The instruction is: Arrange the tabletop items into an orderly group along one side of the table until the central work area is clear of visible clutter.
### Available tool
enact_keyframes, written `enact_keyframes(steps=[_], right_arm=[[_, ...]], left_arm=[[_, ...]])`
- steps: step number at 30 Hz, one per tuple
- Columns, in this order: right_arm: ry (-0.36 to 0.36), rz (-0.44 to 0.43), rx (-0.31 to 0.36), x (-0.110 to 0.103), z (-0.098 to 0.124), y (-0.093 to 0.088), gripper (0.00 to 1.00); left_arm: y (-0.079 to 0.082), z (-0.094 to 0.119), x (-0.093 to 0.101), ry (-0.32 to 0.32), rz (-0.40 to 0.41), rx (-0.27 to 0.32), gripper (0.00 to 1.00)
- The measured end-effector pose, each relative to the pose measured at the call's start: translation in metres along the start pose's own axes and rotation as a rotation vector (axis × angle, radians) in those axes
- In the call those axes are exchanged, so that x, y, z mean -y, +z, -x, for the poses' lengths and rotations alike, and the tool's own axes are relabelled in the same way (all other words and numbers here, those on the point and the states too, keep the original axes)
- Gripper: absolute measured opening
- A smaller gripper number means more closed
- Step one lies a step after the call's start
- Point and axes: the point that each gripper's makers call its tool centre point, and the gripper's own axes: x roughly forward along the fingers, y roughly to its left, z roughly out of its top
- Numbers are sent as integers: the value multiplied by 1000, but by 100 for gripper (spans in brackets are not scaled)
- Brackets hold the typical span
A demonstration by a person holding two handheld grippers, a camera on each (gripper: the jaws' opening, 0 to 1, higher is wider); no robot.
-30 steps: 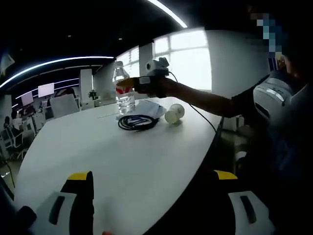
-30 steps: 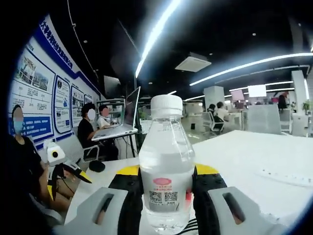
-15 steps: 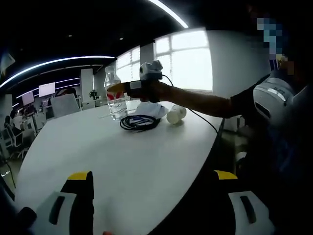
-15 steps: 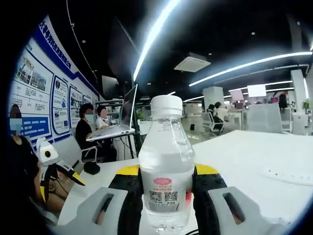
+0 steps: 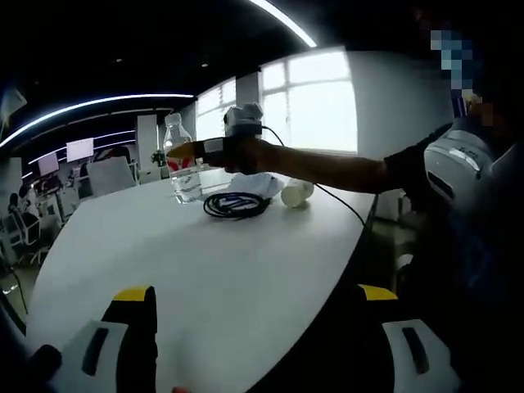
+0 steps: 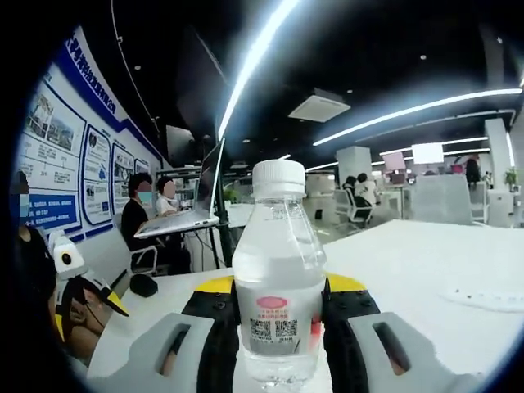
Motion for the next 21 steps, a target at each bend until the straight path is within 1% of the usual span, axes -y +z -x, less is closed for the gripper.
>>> enact_keyframes(steps=[1, 3, 6, 8, 9, 12, 15, 17, 18, 19, 21], right_arm=[[-4, -5, 7, 1, -5, 1, 36], [-6, -3, 10, 1, -7, 0, 36], [-20, 13, -4, 3, -19, -6, 36], [-14, 3, -5, 0, -23, -11, 36], [-11, 5, -8, -6, -21, -15, 36], [2, 29, -24, -14, -28, -24, 36], [15, 24, -25, -15, -31, -29, 36], [50, 39, -13, -19, -32, -31, 36], [77, 50, 5, -24, -32, -27, 36], [89, 54, 13, -25, -33, -26, 36], [130, 32, 32, -31, -30, -29, 36]], left_arm=[[1, 1, 0, 2, -1, 2, 100], [1, 1, 0, 2, -3, 3, 100], [3, 4, 2, 5, -8, 11, 100], [3, 6, 1, 8, -9, 12, 100], [3, 6, 2, 9, -8, 13, 100], [3, 7, 1, 12, -6, 12, 100], [2, 7, 2, 12, -2, 11, 100], [1, 7, 2, 11, -2, 9, 100], [1, 7, 3, 11, 0, 9, 100], [1, 7, 3, 11, 0, 8, 100], [0, 7, 4, 12, 0, 6, 100]])
